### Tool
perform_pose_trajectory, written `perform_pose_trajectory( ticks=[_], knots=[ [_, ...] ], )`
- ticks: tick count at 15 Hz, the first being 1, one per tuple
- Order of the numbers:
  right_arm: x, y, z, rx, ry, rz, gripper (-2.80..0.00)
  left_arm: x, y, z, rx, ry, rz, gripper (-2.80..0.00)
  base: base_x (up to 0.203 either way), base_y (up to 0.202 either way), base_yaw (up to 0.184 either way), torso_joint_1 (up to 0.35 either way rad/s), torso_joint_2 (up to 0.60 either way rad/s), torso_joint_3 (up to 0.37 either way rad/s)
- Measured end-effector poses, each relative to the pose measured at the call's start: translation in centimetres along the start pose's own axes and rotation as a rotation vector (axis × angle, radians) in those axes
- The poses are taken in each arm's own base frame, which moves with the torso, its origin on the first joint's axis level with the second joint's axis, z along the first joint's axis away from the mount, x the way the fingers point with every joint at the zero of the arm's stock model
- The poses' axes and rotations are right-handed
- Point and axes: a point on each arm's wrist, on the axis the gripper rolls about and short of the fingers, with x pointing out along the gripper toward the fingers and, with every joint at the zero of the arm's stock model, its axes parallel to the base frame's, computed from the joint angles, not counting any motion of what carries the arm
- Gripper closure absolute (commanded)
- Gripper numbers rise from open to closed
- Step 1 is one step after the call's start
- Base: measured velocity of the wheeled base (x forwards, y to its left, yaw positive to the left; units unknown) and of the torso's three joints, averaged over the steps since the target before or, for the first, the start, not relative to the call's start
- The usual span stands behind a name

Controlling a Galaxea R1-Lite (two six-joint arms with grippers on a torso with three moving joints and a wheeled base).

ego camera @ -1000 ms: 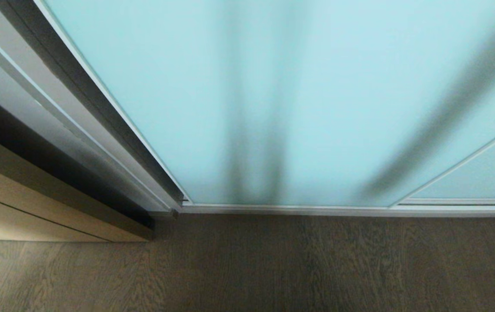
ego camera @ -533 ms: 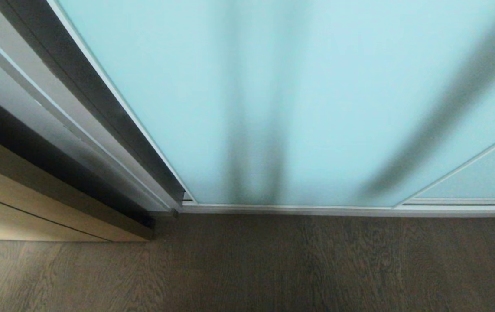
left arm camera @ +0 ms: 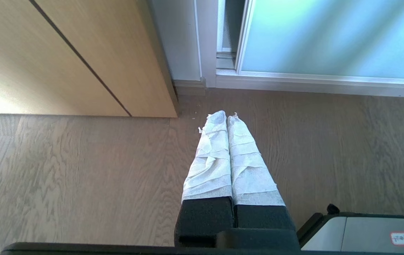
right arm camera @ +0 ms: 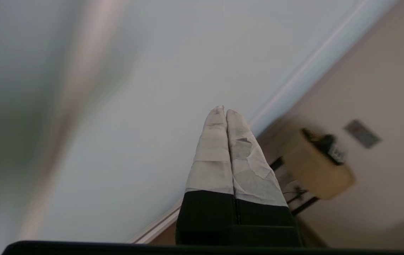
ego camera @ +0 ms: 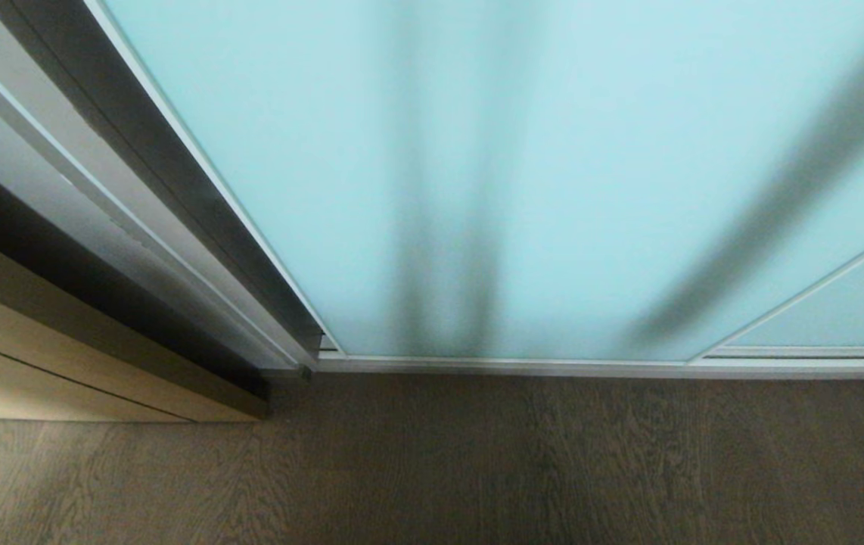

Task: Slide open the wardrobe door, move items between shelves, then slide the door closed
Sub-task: Close the door

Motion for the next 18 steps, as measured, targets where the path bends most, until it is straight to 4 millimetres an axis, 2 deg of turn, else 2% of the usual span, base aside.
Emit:
perform_pose_trajectory(
  ticks=[3, 11, 18],
  knots=[
    [0.8, -0.6, -0.6, -0.015, -0.009, -0.046, 0.00, 0.0, 0.0, 0.0, 0.000, 0.000, 0.000, 0.00, 0.000, 0.000, 0.000, 0.000, 0.00, 0.000],
    [3.8, 1.3, -4.4, 0.026, 0.046, -0.016, 0.00, 0.0, 0.0, 0.0, 0.000, 0.001, 0.000, 0.00, 0.000, 0.000, 0.000, 0.000, 0.00, 0.000],
    [2.7, 3.6, -3.6, 0.075, 0.033, 0.104, 0.00, 0.0, 0.0, 0.0, 0.000, 0.000, 0.000, 0.00, 0.000, 0.000, 0.000, 0.000, 0.00, 0.000]
  ],
)
